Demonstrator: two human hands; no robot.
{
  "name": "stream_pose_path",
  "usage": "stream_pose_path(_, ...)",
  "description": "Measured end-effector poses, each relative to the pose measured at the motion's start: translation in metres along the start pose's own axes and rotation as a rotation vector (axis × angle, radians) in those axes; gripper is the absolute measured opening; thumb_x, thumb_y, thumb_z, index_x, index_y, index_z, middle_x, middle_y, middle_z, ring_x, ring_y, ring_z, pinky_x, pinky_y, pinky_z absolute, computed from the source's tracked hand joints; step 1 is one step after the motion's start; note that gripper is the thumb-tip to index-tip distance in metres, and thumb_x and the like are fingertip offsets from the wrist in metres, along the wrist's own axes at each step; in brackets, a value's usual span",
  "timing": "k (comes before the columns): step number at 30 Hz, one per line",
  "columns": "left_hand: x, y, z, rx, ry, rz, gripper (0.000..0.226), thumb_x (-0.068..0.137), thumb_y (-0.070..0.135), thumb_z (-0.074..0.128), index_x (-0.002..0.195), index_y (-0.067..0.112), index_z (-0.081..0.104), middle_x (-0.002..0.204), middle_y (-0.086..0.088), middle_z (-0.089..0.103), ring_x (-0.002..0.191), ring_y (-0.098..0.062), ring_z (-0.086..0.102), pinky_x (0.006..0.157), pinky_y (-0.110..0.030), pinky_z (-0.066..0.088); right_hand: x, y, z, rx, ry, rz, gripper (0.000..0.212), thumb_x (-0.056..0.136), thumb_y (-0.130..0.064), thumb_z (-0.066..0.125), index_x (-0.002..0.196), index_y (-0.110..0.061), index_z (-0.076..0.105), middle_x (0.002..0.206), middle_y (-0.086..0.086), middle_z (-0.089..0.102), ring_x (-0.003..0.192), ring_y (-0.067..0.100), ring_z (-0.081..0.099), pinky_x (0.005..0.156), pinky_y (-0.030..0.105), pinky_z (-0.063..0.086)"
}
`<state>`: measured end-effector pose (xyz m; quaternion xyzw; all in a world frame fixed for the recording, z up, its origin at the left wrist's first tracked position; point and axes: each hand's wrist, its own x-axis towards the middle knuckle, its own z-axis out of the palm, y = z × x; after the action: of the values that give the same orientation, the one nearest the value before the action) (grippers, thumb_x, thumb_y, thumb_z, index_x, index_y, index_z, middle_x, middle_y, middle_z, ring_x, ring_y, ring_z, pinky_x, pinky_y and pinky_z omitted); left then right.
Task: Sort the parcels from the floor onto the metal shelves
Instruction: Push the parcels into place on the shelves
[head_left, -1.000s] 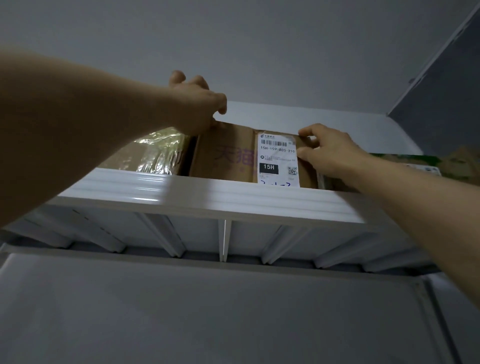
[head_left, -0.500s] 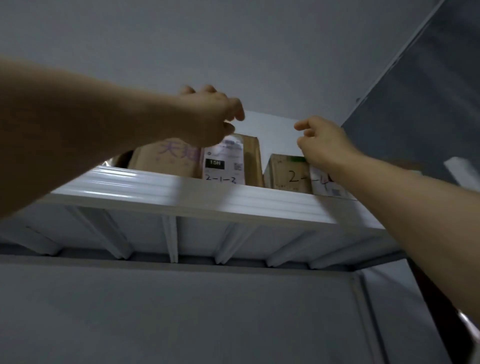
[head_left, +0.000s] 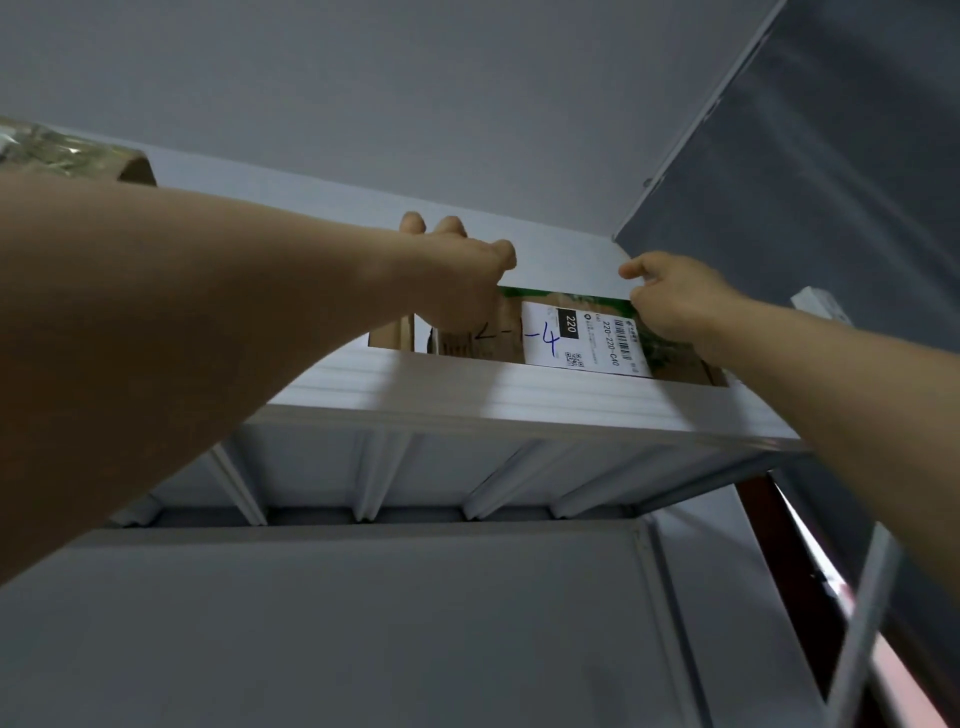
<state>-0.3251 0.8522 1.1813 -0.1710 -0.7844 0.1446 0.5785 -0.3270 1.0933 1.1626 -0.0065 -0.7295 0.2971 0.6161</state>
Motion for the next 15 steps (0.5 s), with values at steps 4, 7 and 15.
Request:
stream_pose_path(4, 0.002, -0.001, 0.005, 0.020, 0.012, -0.024, 0.049, 0.094, 0.026, 0.035, 0.142, 0.030, 0.029, 0.131, -0.005, 0.052, 0.134, -0.029, 0.023, 0.106, -0.046, 0.022, 0.000, 0.005, 0.006, -0.060, -0.047, -0.014, 0.047, 0.095, -0.021, 0.047, 0.130, -0.052, 0.051, 0.144, 0.009, 0.047, 0.124, 0.033, 0.051, 0.105, 0.047, 0.048)
stream_pose_path(7, 0.000, -0.008, 0.008, 0.023, -0.009, -0.055, 0.048, 0.094, 0.040, 0.038, 0.140, 0.032, 0.032, 0.132, -0.007, 0.048, 0.133, -0.031, 0.022, 0.107, -0.046, 0.022, 0.002, 0.004, 0.007, -0.124, -0.069, -0.054, 0.049, 0.097, -0.021, 0.047, 0.136, -0.051, 0.048, 0.150, 0.010, 0.041, 0.130, 0.035, 0.047, 0.109, 0.050, 0.044)
stream_pose_path(15, -0.004, -0.033, 0.009, 0.117, 0.063, 0.035, 0.050, 0.098, 0.036, 0.041, 0.145, 0.028, 0.024, 0.122, 0.003, 0.061, 0.140, -0.019, 0.018, 0.111, -0.055, 0.004, -0.005, -0.018, 0.016, -0.250, -0.183, -0.191, 0.044, 0.098, -0.024, 0.044, 0.136, -0.045, 0.050, 0.144, 0.006, 0.051, 0.130, 0.028, 0.048, 0.111, 0.046, 0.041)
